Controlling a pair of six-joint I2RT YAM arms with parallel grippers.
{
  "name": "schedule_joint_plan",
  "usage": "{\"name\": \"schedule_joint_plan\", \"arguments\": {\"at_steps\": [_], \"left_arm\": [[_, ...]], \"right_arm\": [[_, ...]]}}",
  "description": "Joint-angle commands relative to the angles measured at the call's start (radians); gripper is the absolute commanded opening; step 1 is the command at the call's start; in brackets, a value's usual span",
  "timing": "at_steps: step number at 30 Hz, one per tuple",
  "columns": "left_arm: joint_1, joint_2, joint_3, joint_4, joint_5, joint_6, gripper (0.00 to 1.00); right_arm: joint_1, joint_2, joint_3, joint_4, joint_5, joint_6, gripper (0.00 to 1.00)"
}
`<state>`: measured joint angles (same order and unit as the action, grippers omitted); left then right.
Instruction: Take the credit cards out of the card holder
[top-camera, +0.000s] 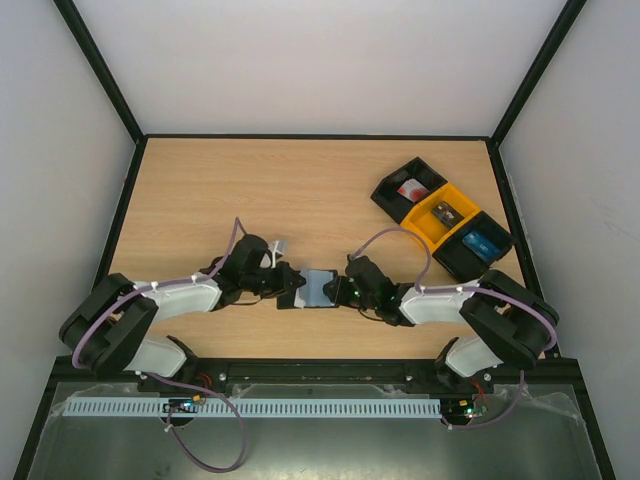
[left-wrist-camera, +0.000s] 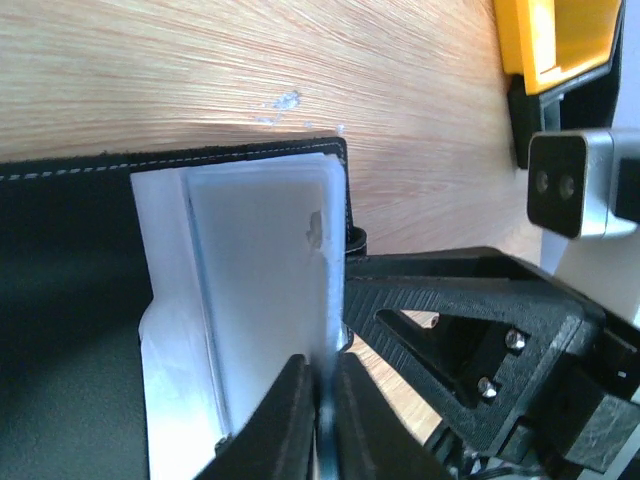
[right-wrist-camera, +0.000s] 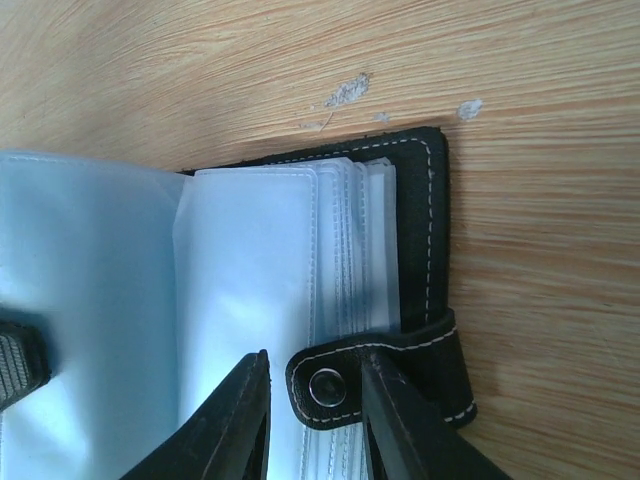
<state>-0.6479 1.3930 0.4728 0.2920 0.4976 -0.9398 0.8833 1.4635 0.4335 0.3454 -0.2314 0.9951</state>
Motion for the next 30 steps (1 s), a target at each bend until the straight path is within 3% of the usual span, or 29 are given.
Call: {"name": "schedule_joint_plan", "arguments": {"at_steps": [1,8,11,21,27,30], "left_arm": [[-0.014,-0.024,0.026,-0.003,0.002,0.012,0.03],[-0.029,0.064,0.003,0.124,0.027,-0.007,0.02],[-0.035,0.103,0.021,0.066,-0.045,0.024,0.02],[-0.035,0.238,0.051,-0.014,-0.081,0.078,0.03],[-0.035,0.207,0.063,-0.048,-0.077,0.075,0.05],[-0.032,0.152,0.090,-0.097,-0.074,0.075,0.10]], "right_arm": [[0.008,-0.012,-0.024,-0.070,0.030,-0.003,0.27],[0.009,0.010,-0.025,-0.052,0.026,0.000,0.26],[0.008,0.017,-0.032,-0.049,0.028,0.000,0.26],[0.008,0.018,-0.026,-0.049,0.028,0.001,0.26],[0.009,0.013,-0.020,-0.064,0.027,-0.007,0.26],[0.009,-0.003,0.028,-0.155,0.068,-0.053,0.26]]}}
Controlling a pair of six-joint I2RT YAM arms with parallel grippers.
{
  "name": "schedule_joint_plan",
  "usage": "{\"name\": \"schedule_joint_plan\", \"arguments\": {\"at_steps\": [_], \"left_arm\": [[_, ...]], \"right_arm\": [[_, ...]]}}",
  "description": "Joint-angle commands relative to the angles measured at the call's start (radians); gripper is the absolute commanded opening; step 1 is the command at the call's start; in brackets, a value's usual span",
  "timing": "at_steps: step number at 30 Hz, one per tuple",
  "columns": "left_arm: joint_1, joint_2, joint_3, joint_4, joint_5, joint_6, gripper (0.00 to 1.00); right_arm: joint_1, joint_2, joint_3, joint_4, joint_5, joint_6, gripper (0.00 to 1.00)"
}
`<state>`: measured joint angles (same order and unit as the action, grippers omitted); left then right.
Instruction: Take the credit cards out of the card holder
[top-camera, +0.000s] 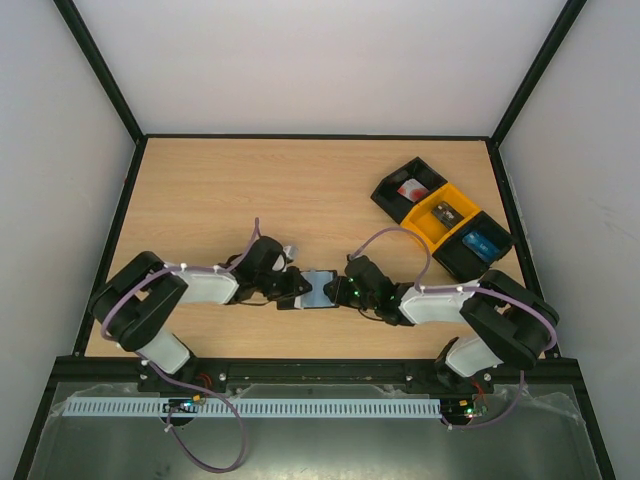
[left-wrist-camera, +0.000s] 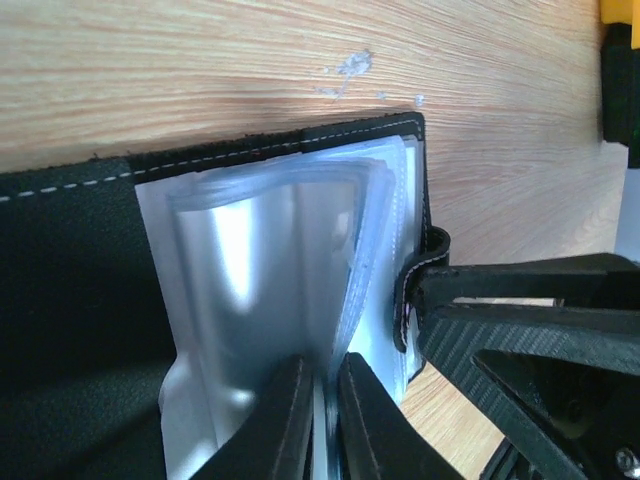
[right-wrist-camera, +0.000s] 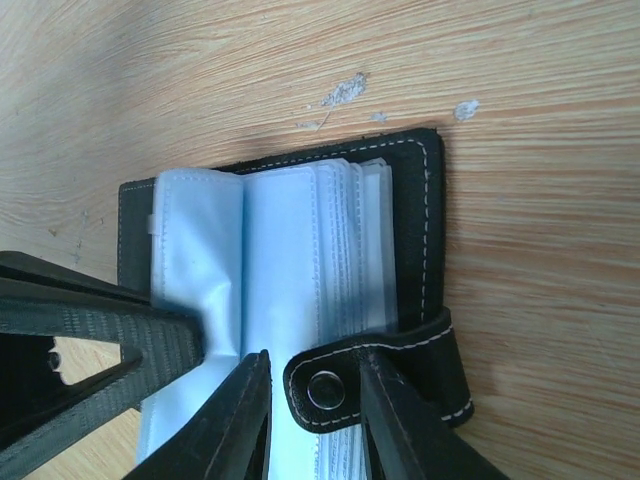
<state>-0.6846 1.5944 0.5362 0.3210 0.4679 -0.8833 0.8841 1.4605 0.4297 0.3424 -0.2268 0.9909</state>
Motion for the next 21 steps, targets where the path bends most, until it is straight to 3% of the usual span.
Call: {"name": "schedule_joint_plan", "arguments": {"at_steps": [1,10,14,20,21], "left_arm": [[0.007,-0.079,0.039,-0.154,-0.046,0.023,0.13],[0.025,-0.266,0.129,-0.411,-0.189,0.070,0.33],[0.035,-0.342,0.140,-0.498,-0.236,0.079,0.42],[0.046,-0.493,0.186,-0.640,-0.323,0.097,0.70],[0.046,-0.516,0.198,-0.664,-0.341,0.100,0.83]], "right_arm": [[0.008,-0.014,0.047,-0.200,0.079,-0.064,0.26],[0.009,-0.243,0.135,-0.422,0.230,-0.138,0.28],[0.008,-0.351,0.165,-0.501,0.293,-0.164,0.33],[0.008,-0.514,0.223,-0.611,0.384,-0.178,0.53],[0.008,-0.538,0.232,-0.623,0.391,-0.178,0.57]]}}
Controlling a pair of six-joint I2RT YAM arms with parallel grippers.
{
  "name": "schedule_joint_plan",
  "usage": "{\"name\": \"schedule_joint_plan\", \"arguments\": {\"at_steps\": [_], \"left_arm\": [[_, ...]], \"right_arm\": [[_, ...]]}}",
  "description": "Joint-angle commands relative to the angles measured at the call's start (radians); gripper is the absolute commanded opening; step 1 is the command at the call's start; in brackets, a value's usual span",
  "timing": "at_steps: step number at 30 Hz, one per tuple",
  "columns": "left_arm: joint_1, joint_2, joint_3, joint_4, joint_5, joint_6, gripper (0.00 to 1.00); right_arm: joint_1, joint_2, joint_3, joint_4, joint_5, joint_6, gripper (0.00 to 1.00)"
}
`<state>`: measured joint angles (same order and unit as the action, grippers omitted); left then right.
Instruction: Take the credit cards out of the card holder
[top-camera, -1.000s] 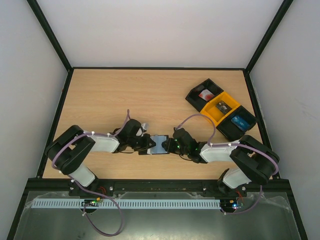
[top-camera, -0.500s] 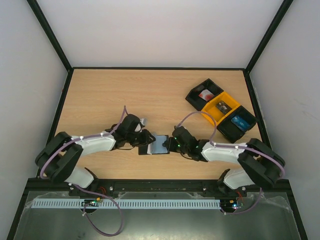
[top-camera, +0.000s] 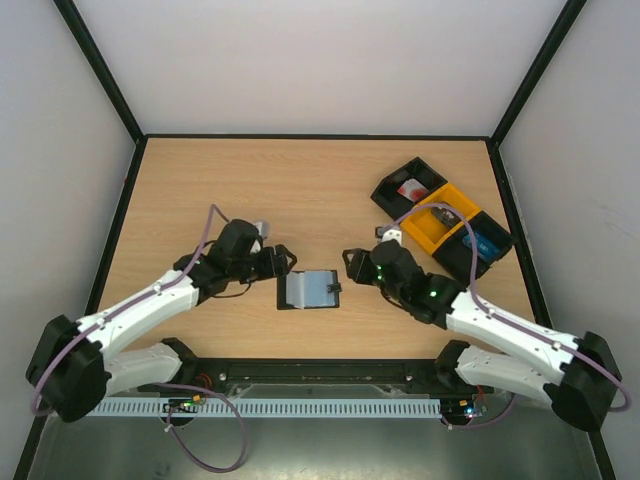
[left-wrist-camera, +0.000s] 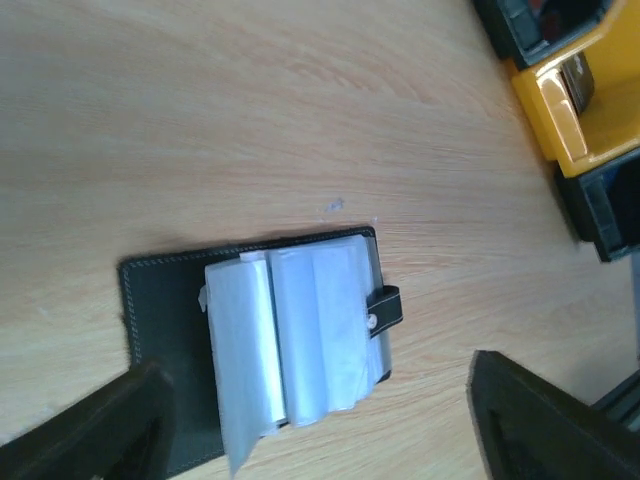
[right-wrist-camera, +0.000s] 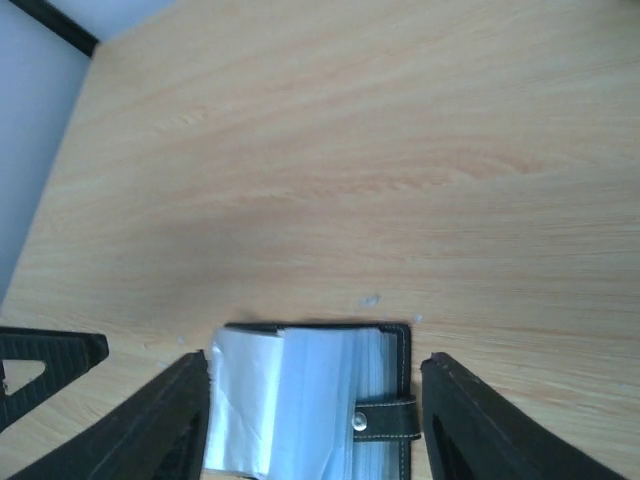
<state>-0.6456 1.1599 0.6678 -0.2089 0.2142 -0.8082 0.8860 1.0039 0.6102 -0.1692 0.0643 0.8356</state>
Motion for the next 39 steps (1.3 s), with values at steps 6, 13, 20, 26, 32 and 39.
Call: {"name": "schedule_joint_plan", "arguments": {"at_steps": [6,13,20,26,32,39], "left_arm": [[0.014,-0.215,0.130,-0.244,-0.165,0.050,0.99],[0.016,-0.372,0.197,-0.283,-0.183,0.057,0.99],[0.017,-0.496,0.214,-0.262,-0.216,0.078,0.99],[0.016,-0.530,0.182,-0.249,-0.220,0.041,0.99],[0.016,-0.538,0.108,-0.215,-0.216,0.027,0.99],[0.016,-0.525,0.062,-0.196,-0.209,0.023,0.99]], "right_arm": [[0.007,-0.213,0.102,-0.174,0.130,-0.031,0.98],[0.006,-0.326,0.151,-0.226,0.180,-0.053,0.98],[0.006,-0.396,0.195,-0.247,0.194,-0.048,0.98],[0.006,-0.425,0.160,-0.226,0.181,-0.029,0.98],[0.006,-0.424,0.132,-0.222,0.163,-0.010,0.98],[0.006,-0.435,0.108,-0.217,0.156,0.015,0.98]]}}
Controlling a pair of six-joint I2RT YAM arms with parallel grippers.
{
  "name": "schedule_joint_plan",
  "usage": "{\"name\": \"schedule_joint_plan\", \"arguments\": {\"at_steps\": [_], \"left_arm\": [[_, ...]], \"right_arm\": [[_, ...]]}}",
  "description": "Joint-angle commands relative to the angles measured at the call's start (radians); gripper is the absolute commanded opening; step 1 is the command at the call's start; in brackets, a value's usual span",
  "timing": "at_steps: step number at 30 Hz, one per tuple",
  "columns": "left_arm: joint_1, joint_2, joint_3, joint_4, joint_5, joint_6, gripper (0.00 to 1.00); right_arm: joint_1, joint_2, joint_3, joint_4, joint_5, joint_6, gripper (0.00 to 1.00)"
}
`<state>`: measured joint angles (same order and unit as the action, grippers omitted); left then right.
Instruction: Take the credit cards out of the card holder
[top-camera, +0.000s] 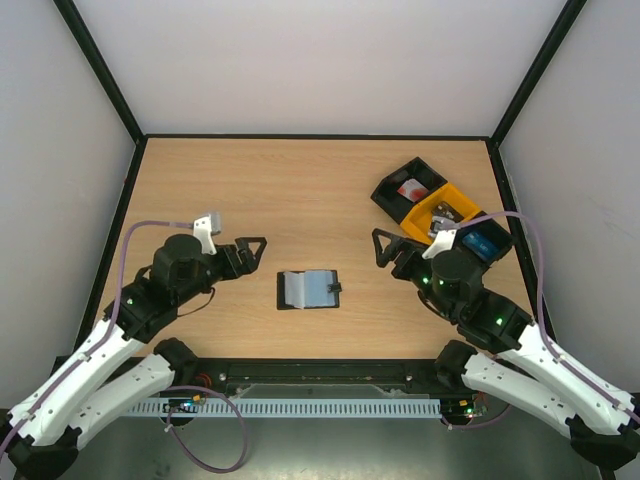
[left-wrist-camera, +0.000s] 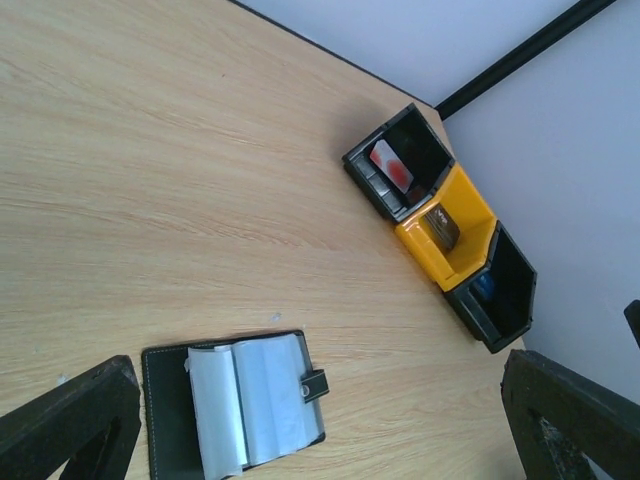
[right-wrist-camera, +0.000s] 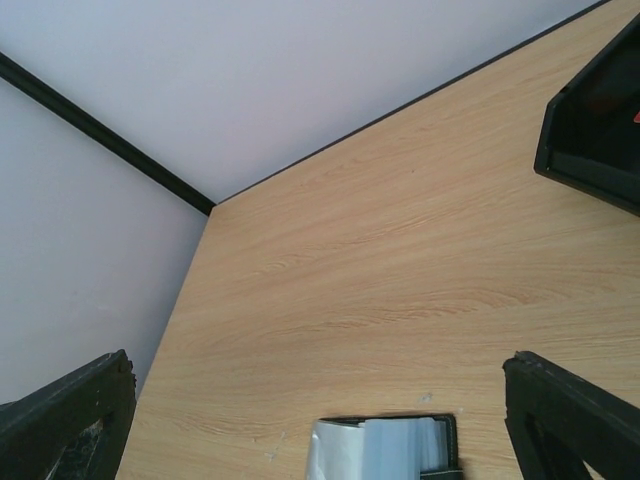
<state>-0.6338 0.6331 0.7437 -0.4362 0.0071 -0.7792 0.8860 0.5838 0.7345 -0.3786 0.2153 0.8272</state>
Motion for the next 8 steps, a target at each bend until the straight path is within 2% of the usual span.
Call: {"name": "schedule_joint_plan", "arguments": {"at_steps": [1,8], "left_arm": [[0.004,0.001,-0.015,0.032,-0.005,-0.004,0.99],[0.005,-0.002,-0.024,0.041,-0.004,-0.001,0.99]], "right_arm": [[0.006,-0.016,-0.019,-0.009,0.003,0.025,0.98],[0.006,-0.024,-0.028,-0.008,0.002,0.030,0.98]]}}
